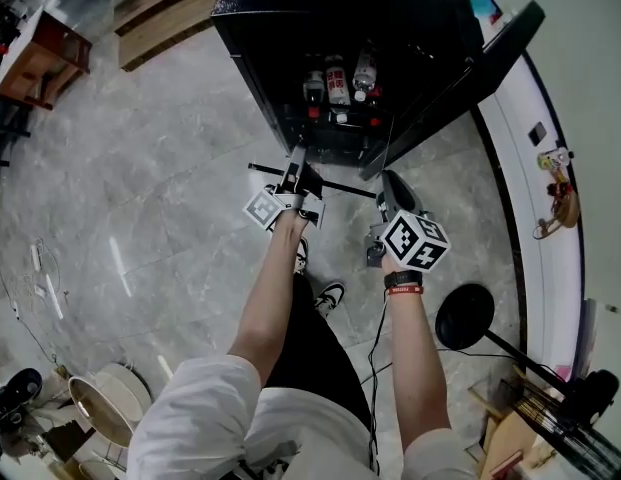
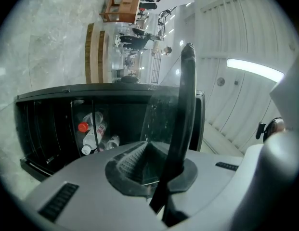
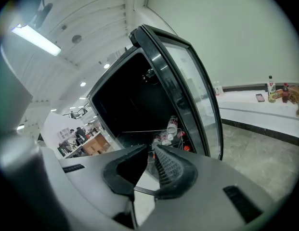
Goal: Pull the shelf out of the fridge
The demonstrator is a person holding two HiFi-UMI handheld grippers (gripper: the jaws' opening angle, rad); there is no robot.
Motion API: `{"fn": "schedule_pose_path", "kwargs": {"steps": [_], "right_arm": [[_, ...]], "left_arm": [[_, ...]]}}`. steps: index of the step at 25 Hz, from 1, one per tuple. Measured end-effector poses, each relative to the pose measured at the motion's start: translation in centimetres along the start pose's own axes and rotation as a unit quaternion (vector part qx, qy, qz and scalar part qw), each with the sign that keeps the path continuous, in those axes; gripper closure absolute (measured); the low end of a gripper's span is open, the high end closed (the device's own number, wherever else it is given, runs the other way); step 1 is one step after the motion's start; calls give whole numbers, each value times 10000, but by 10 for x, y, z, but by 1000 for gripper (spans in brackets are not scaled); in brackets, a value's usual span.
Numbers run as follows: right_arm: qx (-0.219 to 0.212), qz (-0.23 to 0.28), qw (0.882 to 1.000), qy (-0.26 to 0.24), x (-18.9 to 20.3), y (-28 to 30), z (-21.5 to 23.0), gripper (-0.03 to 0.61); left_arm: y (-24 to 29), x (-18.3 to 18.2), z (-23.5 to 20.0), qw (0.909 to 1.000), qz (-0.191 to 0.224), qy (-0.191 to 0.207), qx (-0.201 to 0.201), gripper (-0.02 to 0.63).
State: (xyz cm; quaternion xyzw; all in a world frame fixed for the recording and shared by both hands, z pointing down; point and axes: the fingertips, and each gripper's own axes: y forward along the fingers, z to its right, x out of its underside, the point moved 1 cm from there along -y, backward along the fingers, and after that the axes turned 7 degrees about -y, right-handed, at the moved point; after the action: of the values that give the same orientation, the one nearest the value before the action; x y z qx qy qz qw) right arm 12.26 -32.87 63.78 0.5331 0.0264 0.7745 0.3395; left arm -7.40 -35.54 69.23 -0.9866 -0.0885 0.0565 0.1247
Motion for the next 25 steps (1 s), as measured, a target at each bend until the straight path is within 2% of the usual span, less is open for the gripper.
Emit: {"fn": "schedule_pose_path", "kwargs": {"steps": [11, 15, 19, 25], "right_arm": [[-1, 25, 9999, -139, -36, -66, -48, 522], [-12, 31, 9992, -407, -50, -83, -69, 522], [-24, 54, 9974, -718, -68, -111, -97, 522], [-76, 232, 9925, -1200, -100, -150, -140, 528]], "left_arm": [[-35, 19, 106, 9999, -54, 6, -95, 577], [-47, 24, 140, 9998, -106, 61, -156, 577], [-58, 33, 186, 9998, -126, -105, -74, 577], [-70, 41, 229, 9997, -104, -216, -1, 577]]}}
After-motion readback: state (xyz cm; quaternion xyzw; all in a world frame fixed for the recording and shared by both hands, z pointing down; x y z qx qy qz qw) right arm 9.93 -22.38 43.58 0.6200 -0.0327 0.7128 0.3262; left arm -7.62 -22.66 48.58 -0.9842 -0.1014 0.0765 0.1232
